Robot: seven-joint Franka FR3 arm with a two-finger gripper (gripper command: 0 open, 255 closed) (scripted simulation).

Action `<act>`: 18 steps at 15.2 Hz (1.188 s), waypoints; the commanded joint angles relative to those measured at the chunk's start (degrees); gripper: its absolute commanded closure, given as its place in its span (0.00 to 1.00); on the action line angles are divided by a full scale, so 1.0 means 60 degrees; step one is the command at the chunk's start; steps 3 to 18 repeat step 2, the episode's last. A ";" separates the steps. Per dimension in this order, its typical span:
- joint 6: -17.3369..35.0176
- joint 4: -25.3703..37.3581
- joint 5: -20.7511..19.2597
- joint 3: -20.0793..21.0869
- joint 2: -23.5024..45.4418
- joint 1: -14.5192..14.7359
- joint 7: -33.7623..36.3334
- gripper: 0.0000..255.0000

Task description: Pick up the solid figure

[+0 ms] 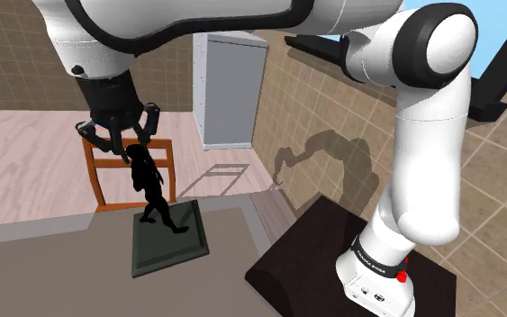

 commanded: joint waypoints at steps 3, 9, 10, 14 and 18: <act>-0.0172 0.0153 0.0018 0.0011 -0.0038 0.0013 -0.0031 1.00; -0.0172 0.0153 0.0018 0.0011 -0.0038 0.0013 -0.0031 1.00; -0.0172 0.0153 0.0018 0.0011 -0.0038 0.0013 -0.0031 1.00; -0.0172 0.0153 0.0018 0.0011 -0.0038 0.0013 -0.0031 1.00; -0.0172 0.0153 0.0018 0.0011 -0.0038 0.0013 -0.0031 1.00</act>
